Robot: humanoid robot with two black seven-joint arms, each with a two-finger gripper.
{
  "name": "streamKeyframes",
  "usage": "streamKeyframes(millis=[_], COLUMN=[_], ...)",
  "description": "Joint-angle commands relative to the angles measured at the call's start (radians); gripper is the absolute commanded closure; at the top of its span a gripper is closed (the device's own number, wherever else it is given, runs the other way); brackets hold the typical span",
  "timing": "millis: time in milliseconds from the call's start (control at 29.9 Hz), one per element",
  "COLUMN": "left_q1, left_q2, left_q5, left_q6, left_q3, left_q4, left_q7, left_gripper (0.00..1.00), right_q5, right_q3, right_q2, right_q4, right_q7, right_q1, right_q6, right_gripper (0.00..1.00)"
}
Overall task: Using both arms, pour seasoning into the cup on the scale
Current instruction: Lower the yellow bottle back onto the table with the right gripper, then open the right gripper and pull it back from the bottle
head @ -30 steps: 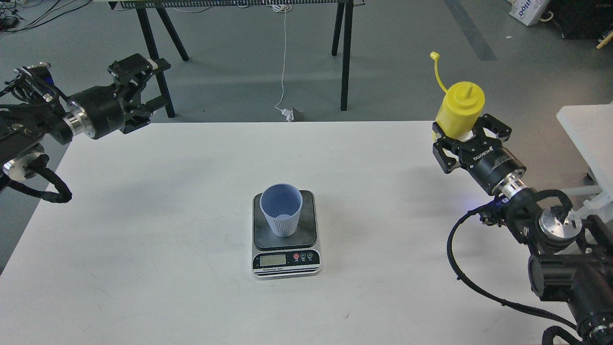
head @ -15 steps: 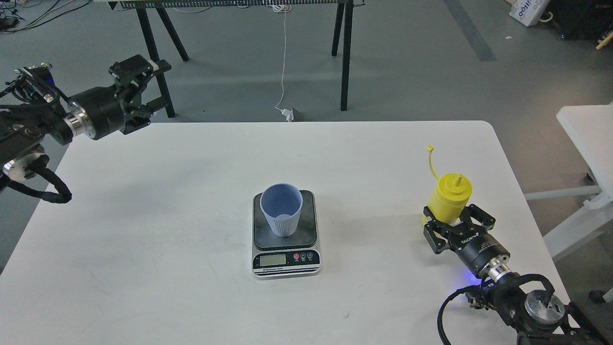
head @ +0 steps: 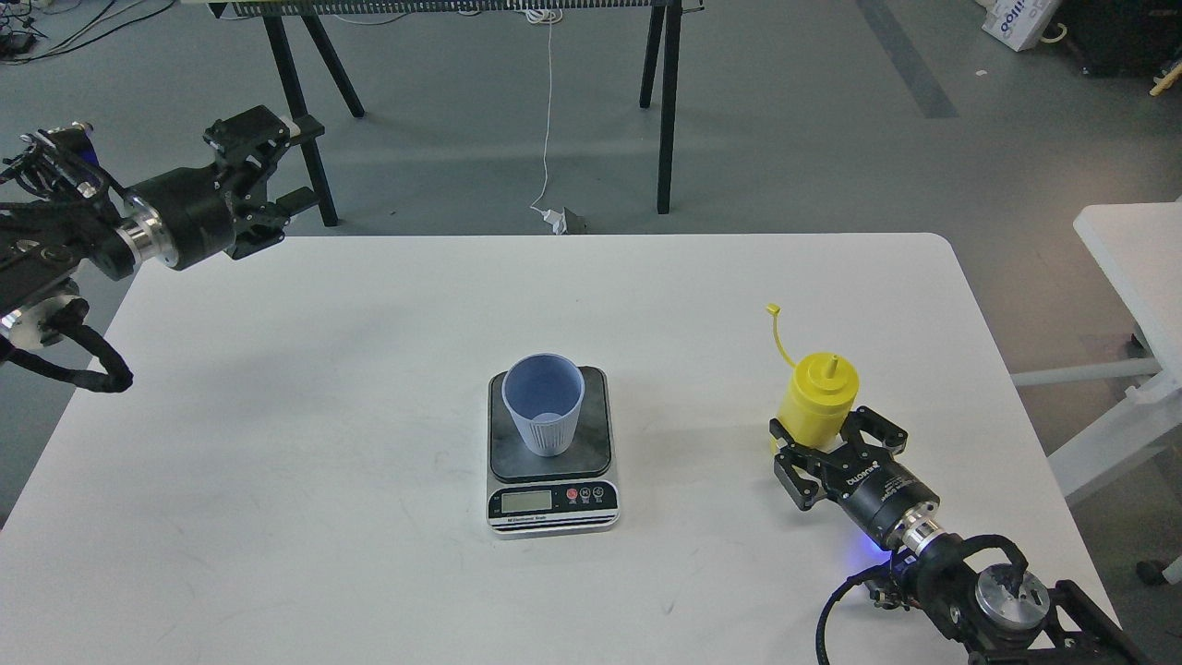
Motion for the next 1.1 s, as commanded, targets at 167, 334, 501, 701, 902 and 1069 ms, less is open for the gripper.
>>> streamKeyframes(millis=[167, 334, 501, 701, 902, 1069], left_q1=[0.002, 0.002, 0.002, 0.002, 0.002, 0.003], left_q2=[-0.002, 0.000, 0.000, -0.003, -0.003, -0.005], left_q5=[0.000, 0.000, 0.000, 0.000, 0.000, 0.000], left_q6=[0.000, 0.000, 0.000, 0.000, 0.000, 0.000], left_q3=[0.002, 0.002, 0.002, 0.002, 0.002, 0.000], left_q4=[0.000, 0.000, 0.000, 0.000, 0.000, 0.000], left_q7=[0.000, 0.000, 0.000, 0.000, 0.000, 0.000], left_gripper=[0.01, 0.01, 0.01, 0.01, 0.01, 0.01], right_q5=[0.001, 0.012, 0.015, 0.015, 0.015, 0.015], right_q3=[0.012, 0.016, 0.016, 0.015, 0.007, 0.009], right_q2=[-0.025, -0.045, -0.055, -0.065, -0.087, -0.126], right_q4=[0.002, 0.005, 0.029, 0.097, 0.170, 0.210], right_q7=[0.000, 0.000, 0.000, 0.000, 0.000, 0.000], right_q1=[-0.015, -0.031, -0.058, -0.100, -0.181, -0.253], right_q6=[0.000, 0.000, 0.000, 0.000, 0.000, 0.000], right_gripper=[0.06, 0.06, 0.06, 0.06, 0.06, 0.05])
